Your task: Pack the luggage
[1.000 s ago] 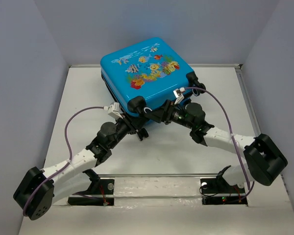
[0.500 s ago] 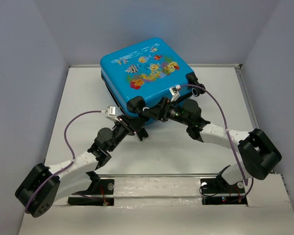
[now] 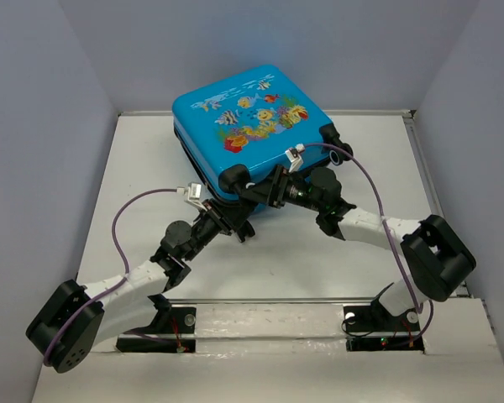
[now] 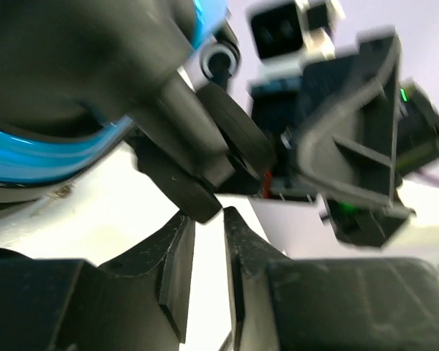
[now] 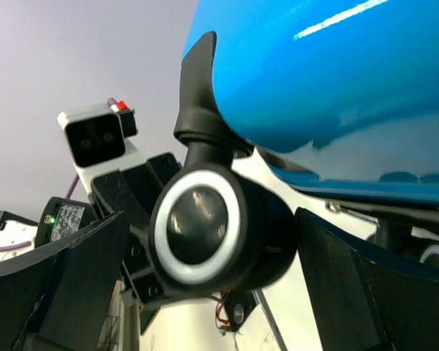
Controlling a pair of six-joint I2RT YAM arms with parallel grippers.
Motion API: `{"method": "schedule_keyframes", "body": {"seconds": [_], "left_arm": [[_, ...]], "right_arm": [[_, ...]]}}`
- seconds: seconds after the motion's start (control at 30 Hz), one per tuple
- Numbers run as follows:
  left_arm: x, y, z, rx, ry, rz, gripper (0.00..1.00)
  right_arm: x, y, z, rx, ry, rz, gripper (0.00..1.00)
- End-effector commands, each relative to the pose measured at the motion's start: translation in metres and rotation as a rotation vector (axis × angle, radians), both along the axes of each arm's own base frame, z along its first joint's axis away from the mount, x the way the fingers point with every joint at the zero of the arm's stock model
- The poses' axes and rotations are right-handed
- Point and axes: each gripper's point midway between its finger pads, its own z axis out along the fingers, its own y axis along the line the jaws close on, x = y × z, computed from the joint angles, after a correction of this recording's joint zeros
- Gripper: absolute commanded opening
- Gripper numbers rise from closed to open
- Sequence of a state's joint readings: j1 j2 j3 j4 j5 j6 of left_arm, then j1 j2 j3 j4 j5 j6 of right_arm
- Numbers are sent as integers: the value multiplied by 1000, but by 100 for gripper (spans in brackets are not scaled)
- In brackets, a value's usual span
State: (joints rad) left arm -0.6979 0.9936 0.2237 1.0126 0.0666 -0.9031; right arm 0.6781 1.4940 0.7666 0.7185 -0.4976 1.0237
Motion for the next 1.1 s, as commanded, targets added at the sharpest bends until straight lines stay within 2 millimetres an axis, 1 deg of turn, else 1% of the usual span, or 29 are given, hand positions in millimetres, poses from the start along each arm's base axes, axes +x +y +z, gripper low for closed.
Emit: {"method": "schedule_keyframes", "body": {"seconds": [0.0, 0.03, 0.07, 0.13, 0.2, 0.27, 0.3, 0.33, 0.43, 0.47, 0.5, 0.53, 0.57, 0.6, 0.63, 0.67, 0.7, 0.73, 0.77, 0.8, 0.83, 0.87, 0.9, 0.93, 0.97, 1.0, 1.07], "left_arm": [[-42, -15, 95, -168, -326, -205, 6], [-44, -16, 94, -167, -331, -214, 6], [-43, -16, 93, -164, -326, -211, 6], [-43, -17, 92, -145, -331, -215, 6], [-46, -21, 91, -133, -337, -240, 6], [-48, -21, 93, -130, -346, -253, 6], [-48, -22, 91, -126, -339, -253, 6], [-47, -22, 91, -121, -338, -251, 6], [-46, -20, 89, -111, -331, -239, 6], [-46, -20, 89, -107, -328, -237, 6], [-45, -20, 88, -106, -325, -231, 6], [-45, -19, 87, -101, -321, -226, 6], [-44, -17, 85, -86, -314, -217, 6], [-42, -14, 83, -76, -305, -195, 9], [-41, -12, 82, -61, -302, -180, 13], [-44, -7, 78, -41, -292, -171, 16], [-43, -2, 74, -12, -304, -146, 23], [-46, 4, 64, 28, -277, -133, 26], [-45, 9, 55, 63, -253, -108, 28], [-35, 21, 47, 98, -223, -24, 30], [-30, 29, 33, 132, -173, 24, 30], [-28, 41, 11, 186, -96, 73, 30], [-16, 57, 0, 207, -48, 182, 30], [-14, 64, -12, 222, -6, 217, 30], [-12, 70, -25, 245, 29, 245, 30], [-10, 73, -36, 270, 58, 267, 29], [-8, 71, -47, 287, 85, 265, 27]], "right_arm": [[-7, 18, 34, 108, -43, 136, 100], [-9, 19, 36, 123, -46, 153, 100], [-8, 20, 32, 118, -36, 152, 100], [-7, 20, 32, 111, -36, 151, 100], [-5, 20, 35, 108, -46, 144, 99], [-3, 22, 34, 94, -45, 142, 99], [-1, 23, 37, 93, -57, 140, 98], [1, 24, 37, 90, -56, 138, 97], [6, 26, 34, 81, -43, 124, 83], [7, 27, 33, 79, -44, 122, 74], [9, 27, 31, 77, -38, 119, 60], [11, 28, 30, 75, -34, 110, 56], [12, 27, 27, 71, -28, 101, 43], [12, 27, 26, 69, -27, 94, 38], [14, 26, 25, 67, -30, 88, 34], [14, 26, 25, 64, -30, 83, 29], [15, 25, 26, 60, -38, 77, 27], [16, 25, 24, 48, -34, 70, 22], [17, 25, 25, 45, -38, 67, 22], [17, 25, 28, 43, -55, 65, 19], [18, 25, 29, 40, -62, 62, 17], [19, 25, 27, 28, -56, 54, 14], [20, 25, 27, 18, -73, 53, 13], [21, 24, 33, 17, -87, 49, 11], [23, 23, 29, -5, -78, 39, 10], [24, 23, 30, -22, -103, 32, 7], [29, 20, 35, -58, -115, 4, 7]]}}
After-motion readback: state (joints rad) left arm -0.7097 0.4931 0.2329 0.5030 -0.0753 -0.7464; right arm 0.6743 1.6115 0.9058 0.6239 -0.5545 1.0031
